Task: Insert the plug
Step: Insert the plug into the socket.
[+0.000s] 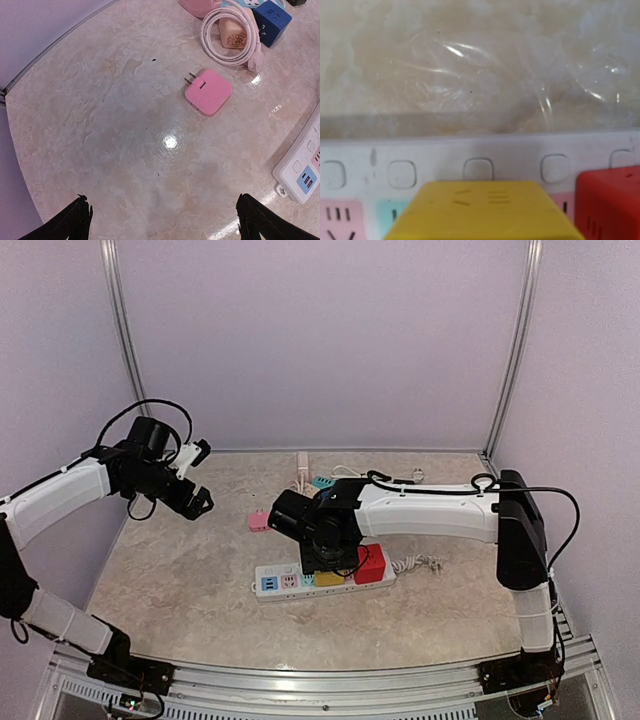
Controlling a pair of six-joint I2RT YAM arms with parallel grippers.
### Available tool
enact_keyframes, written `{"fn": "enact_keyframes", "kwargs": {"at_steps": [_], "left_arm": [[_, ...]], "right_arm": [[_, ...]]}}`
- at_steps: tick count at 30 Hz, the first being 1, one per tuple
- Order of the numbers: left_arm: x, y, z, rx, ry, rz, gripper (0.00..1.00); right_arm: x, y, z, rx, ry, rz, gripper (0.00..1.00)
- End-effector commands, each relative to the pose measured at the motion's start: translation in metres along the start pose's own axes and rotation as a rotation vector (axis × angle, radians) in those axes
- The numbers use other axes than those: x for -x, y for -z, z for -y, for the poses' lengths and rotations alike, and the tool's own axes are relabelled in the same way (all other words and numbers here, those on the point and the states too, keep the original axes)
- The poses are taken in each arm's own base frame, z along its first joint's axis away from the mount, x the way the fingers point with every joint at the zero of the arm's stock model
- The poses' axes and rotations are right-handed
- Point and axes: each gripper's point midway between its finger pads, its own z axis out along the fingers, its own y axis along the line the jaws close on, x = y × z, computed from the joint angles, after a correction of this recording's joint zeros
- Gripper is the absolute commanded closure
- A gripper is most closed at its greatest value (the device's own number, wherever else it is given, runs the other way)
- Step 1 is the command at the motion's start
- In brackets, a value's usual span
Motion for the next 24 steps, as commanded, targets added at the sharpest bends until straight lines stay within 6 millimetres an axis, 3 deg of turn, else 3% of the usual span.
{"fn": "enact_keyframes", "kwargs": {"at_steps": [1, 6, 11, 17, 24], "left_arm": [[-0.001, 0.000, -0.001, 0.008, 0.010, 0.012, 0.01], [-0.002, -0.001, -0.002, 0.015, 0.009, 0.008, 0.01], [-0.003, -0.001, -0.005, 0.021, 0.014, 0.008, 0.01], [-0.005, -0.005, -0.010, 0.029, 0.023, -0.003, 0.01], [-0.006, -0.006, -0.013, 0.039, 0.027, -0.007, 0.01]], "right_arm": [[-0.018, -0.011, 0.014, -0.055, 0.013, -0.054, 1.00], [-0.028, -0.036, 0.016, -0.074, 0.027, -0.094, 1.00], [-0.058, -0.073, 0.034, -0.198, 0.091, -0.200, 1.00], [-0.083, -0.093, 0.044, -0.175, 0.077, -0.277, 1.00], [-0.111, -0.112, 0.080, -0.293, 0.115, -0.359, 1.00]]}}
